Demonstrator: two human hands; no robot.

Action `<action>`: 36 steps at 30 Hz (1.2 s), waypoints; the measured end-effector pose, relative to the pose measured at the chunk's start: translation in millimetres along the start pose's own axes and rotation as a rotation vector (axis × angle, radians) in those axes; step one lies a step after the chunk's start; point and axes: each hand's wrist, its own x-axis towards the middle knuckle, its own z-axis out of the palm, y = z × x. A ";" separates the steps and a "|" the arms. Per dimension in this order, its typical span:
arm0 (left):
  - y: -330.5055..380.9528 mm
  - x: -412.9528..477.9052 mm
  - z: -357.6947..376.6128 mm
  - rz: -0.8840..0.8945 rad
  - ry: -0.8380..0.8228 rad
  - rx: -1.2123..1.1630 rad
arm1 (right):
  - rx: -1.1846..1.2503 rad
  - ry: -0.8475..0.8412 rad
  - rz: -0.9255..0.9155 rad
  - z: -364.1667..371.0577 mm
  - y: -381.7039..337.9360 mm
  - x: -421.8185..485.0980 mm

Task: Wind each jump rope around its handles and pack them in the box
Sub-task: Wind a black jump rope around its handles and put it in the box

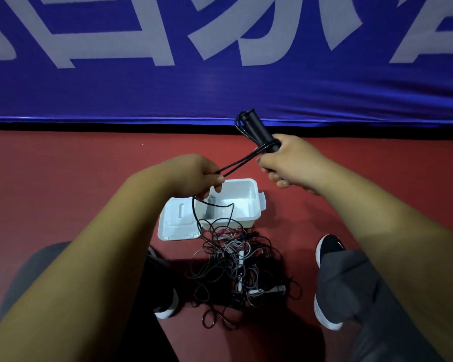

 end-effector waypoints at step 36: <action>29.7 26.8 3.4 0.214 0.367 -0.628 | -0.233 -0.173 -0.082 6.3 4.0 -19.7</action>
